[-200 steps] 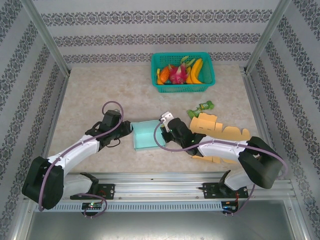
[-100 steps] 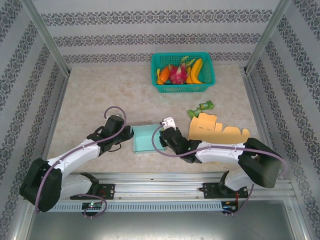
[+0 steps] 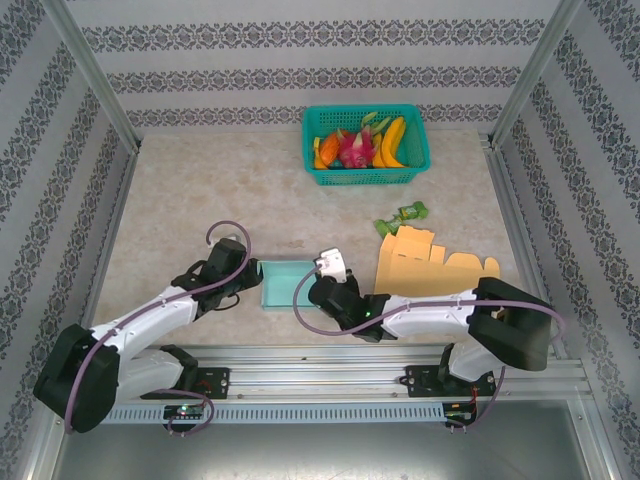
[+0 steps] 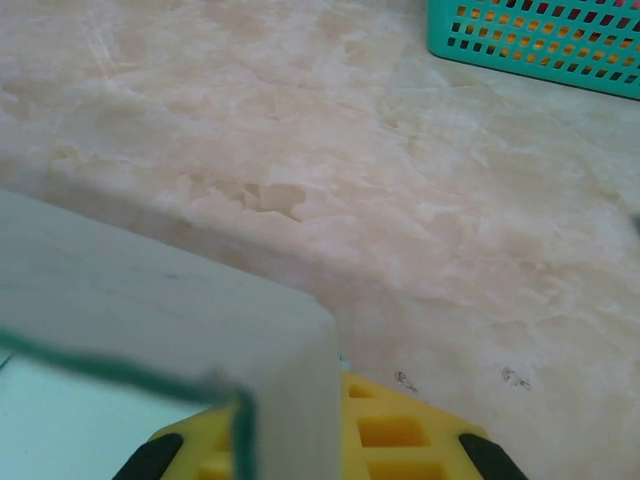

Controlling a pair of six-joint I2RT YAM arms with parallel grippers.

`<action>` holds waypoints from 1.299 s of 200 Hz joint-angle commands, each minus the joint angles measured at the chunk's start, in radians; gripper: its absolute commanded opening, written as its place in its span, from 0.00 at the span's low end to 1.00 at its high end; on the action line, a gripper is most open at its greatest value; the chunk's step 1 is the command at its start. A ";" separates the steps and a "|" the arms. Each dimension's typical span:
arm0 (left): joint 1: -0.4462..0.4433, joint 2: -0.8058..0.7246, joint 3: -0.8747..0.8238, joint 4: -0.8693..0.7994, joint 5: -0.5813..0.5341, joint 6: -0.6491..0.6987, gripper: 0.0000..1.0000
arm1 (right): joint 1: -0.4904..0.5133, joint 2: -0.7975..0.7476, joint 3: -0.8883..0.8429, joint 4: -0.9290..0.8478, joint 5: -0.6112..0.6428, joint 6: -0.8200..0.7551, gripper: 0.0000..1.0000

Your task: Fold the paper box

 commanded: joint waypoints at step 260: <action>-0.031 -0.137 -0.151 -0.043 -0.103 0.038 0.33 | 0.150 0.178 0.122 0.000 0.046 0.222 0.11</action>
